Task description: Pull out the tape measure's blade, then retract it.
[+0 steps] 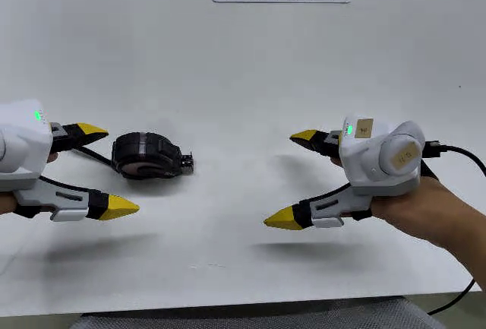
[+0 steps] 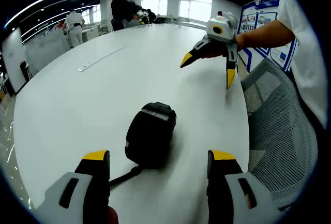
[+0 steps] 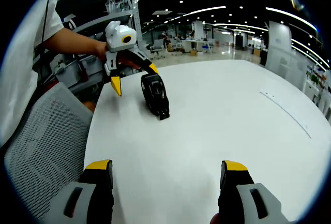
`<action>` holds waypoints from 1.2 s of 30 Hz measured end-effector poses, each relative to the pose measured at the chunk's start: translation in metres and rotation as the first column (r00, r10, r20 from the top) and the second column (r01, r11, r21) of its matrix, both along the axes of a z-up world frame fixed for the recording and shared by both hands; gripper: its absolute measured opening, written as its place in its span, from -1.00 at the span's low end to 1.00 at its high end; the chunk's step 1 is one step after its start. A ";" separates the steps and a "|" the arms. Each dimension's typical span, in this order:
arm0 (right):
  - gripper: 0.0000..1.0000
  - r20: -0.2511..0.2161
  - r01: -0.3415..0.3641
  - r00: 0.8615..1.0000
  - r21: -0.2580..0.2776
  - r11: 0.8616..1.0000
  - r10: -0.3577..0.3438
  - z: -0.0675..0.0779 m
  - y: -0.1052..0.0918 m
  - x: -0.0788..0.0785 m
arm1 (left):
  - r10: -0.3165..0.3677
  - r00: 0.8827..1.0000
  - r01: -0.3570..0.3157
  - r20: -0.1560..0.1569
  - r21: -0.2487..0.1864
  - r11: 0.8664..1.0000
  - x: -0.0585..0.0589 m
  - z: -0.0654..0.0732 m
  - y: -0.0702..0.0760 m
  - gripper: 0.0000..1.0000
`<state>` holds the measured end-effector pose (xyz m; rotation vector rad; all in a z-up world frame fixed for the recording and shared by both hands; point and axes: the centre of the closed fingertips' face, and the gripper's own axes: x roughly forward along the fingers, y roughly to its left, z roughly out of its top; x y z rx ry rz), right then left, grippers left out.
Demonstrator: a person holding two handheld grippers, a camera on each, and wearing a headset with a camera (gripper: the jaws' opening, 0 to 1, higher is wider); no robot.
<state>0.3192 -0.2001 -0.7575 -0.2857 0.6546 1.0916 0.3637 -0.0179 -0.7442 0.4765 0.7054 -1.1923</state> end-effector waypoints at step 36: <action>0.64 -0.021 -0.090 0.996 -0.003 0.996 0.090 -0.014 0.030 0.014 | -0.188 0.982 0.185 0.010 0.131 0.974 0.017 -0.026 -0.006 -0.44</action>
